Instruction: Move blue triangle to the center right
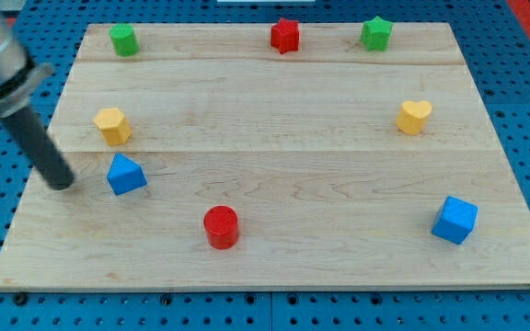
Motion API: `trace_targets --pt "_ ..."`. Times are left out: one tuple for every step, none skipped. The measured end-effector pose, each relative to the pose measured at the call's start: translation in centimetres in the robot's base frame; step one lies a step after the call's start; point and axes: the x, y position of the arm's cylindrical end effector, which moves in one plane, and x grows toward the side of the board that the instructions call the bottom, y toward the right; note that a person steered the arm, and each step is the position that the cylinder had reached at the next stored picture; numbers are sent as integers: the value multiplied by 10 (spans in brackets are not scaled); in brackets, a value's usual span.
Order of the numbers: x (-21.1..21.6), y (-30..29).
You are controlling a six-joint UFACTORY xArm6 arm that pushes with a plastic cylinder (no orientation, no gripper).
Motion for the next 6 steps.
trace_targets --pt "-4 74" --pt "-5 129" --pt "-6 197" --pt "-6 259" --pt "-1 283" --pt "51 277"
